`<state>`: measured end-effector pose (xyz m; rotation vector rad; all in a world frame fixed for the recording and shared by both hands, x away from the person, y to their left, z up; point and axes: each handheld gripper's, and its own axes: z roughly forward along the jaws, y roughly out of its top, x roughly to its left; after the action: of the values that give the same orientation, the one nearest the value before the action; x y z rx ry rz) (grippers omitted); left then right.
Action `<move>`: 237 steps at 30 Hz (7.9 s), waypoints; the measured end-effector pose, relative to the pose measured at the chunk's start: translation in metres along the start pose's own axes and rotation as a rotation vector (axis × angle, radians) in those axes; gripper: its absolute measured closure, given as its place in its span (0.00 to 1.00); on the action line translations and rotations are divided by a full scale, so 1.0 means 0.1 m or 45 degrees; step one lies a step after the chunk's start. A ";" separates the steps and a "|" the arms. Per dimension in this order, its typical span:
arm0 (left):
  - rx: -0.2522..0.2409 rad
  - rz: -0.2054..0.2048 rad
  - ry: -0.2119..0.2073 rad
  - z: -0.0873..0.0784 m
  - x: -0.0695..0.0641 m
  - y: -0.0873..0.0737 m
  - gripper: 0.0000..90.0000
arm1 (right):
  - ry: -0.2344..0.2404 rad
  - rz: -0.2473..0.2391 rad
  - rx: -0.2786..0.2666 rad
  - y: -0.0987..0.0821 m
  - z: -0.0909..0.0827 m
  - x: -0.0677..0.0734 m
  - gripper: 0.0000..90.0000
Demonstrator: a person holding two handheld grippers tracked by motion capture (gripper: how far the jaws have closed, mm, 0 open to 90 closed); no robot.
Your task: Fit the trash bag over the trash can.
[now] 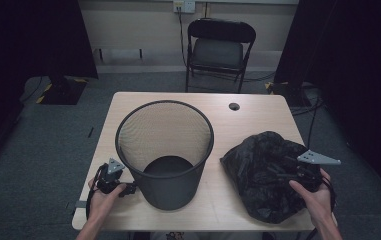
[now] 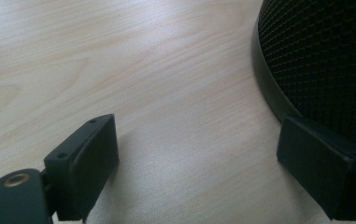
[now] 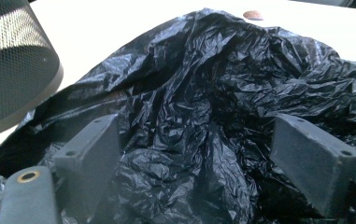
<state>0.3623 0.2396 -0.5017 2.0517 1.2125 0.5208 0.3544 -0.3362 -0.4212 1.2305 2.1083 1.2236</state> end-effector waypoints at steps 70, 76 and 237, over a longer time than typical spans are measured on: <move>0.001 0.019 -0.020 0.00 0.01 0.00 0.13 | 0.169 0.025 -0.072 -0.10 0.18 0.10 0.93; 0.001 0.020 -0.019 0.00 0.02 0.00 0.13 | 0.216 0.019 -0.144 -0.03 0.13 0.16 0.93; -0.554 0.049 -0.244 -0.73 -0.24 0.69 0.25 | 0.589 -0.236 -0.508 1.80 -0.33 1.40 0.43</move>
<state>0.3457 0.2215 -0.4015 1.7107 0.8601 0.5383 0.3450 -0.1928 -0.2404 0.6047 2.0652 1.8591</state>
